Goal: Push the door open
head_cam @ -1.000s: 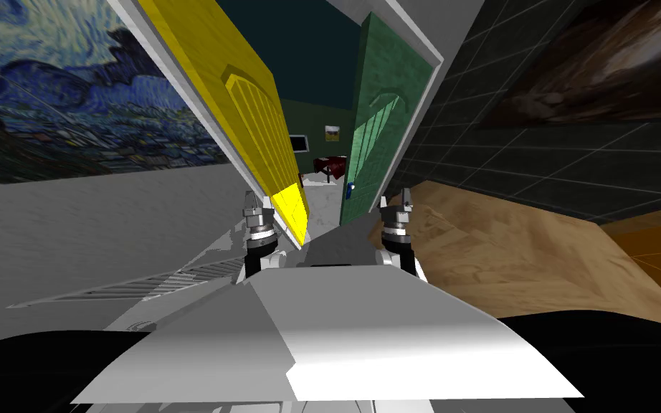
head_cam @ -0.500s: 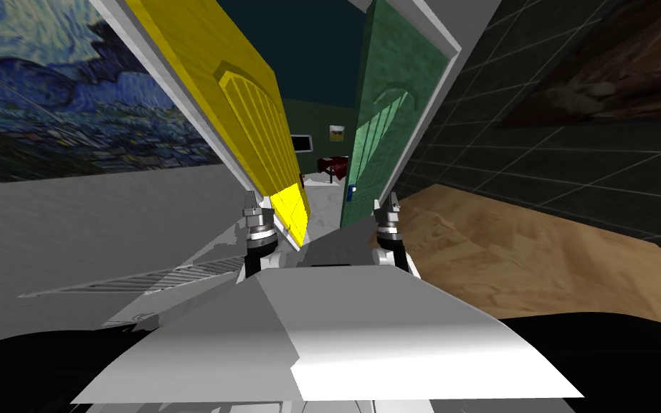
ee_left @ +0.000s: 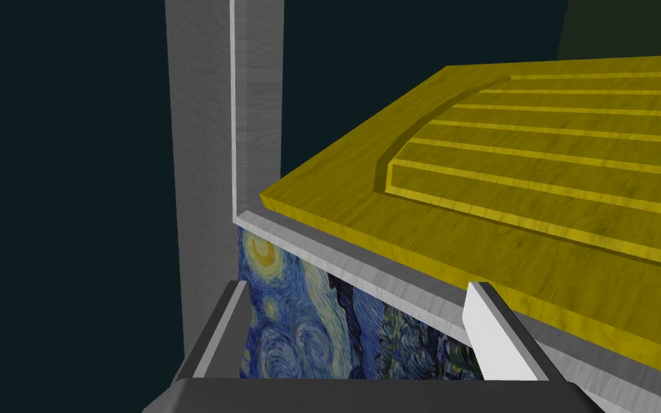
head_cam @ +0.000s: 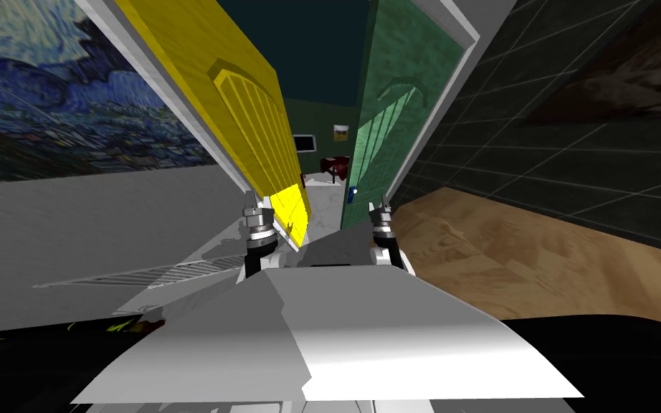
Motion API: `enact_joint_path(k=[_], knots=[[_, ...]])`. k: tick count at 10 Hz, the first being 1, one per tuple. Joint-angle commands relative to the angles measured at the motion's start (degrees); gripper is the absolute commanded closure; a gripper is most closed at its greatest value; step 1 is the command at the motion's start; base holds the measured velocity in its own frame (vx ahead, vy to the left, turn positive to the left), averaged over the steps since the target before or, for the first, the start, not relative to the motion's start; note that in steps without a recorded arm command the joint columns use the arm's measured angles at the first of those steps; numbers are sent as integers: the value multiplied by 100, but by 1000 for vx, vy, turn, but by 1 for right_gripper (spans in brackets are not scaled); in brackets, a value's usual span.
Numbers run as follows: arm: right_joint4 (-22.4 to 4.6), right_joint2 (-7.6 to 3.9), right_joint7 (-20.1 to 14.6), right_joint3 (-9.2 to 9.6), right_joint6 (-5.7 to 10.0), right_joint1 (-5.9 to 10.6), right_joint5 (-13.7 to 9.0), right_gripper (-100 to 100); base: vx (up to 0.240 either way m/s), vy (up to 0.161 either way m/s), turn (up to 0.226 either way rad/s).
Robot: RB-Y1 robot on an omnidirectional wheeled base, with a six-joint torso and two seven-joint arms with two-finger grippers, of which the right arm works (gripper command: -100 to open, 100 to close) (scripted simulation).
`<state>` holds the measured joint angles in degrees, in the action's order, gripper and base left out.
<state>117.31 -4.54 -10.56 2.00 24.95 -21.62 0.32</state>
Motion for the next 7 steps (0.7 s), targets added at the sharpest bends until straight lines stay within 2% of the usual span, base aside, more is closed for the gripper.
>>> enact_joint_path(k=[1,4,5,7], knots=[[-238,-64,-28,10,34,75,-12,-100,52,-56,64],[-710,-197,-70,67,-51,297,-24,-100,77,-99,126],[-731,-197,-70,67,-51,297,-24,-100,61,-81,43],[-1073,-288,-99,107,-110,452,-33,-100,59,-82,95]])
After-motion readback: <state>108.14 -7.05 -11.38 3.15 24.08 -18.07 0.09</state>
